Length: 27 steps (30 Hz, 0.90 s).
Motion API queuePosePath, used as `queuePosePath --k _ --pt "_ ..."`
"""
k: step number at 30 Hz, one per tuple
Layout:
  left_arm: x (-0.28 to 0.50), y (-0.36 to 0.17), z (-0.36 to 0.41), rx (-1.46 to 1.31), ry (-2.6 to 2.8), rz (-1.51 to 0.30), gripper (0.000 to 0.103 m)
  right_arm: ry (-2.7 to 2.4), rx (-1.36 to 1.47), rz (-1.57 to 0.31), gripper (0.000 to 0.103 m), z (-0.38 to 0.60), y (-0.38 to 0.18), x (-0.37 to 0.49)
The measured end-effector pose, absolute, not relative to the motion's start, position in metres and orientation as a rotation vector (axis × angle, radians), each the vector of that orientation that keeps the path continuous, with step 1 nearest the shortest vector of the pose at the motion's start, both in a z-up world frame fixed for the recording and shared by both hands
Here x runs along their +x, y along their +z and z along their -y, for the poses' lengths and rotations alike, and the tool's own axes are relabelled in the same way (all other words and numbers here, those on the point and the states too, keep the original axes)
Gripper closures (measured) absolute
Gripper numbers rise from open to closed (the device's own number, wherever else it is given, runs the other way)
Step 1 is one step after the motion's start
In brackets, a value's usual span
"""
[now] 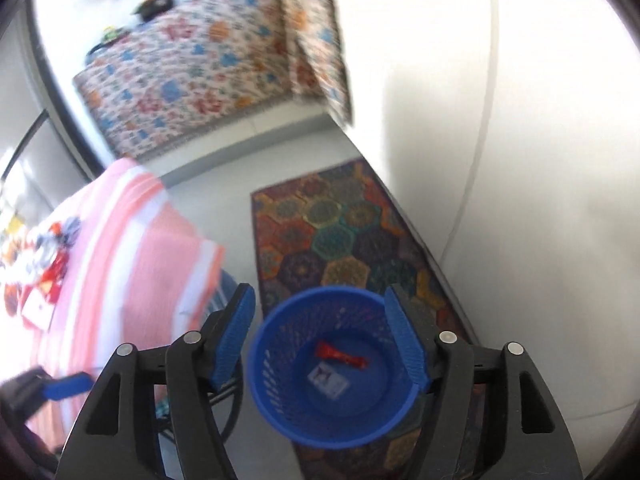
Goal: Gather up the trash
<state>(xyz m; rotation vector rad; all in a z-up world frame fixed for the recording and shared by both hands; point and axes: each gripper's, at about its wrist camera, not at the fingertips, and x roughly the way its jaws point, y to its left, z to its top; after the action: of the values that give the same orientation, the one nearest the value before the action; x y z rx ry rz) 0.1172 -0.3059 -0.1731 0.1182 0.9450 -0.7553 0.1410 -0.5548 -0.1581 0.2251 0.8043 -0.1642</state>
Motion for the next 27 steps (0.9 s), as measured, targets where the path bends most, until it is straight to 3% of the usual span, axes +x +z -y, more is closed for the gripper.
queuePosePath --k 6,17,20,22,25,27 --pt "0.106 -0.172 0.191 0.134 -0.547 -0.944 0.034 -0.001 0.128 -0.733 0.018 0.436 -0.139 0.118" --pt "0.124 -0.182 0.026 0.122 -0.263 -0.925 0.034 0.236 -0.004 -0.849 0.015 0.233 -0.170 0.114" --pt "0.137 -0.186 0.008 0.131 -0.247 -0.920 0.029 0.222 0.004 -0.933 0.015 0.214 -0.185 0.131" --pt "0.143 -0.187 -0.007 0.139 -0.236 -0.919 0.019 0.200 -0.020 -0.941 0.015 0.203 -0.191 0.131" --pt "0.149 -0.191 -0.027 0.137 -0.228 -0.923 0.005 0.183 -0.056 -0.938 0.010 0.187 -0.193 0.139" --pt "0.152 -0.191 -0.031 0.139 -0.238 -0.924 0.004 0.171 -0.057 -0.939 0.003 0.184 -0.194 0.144"
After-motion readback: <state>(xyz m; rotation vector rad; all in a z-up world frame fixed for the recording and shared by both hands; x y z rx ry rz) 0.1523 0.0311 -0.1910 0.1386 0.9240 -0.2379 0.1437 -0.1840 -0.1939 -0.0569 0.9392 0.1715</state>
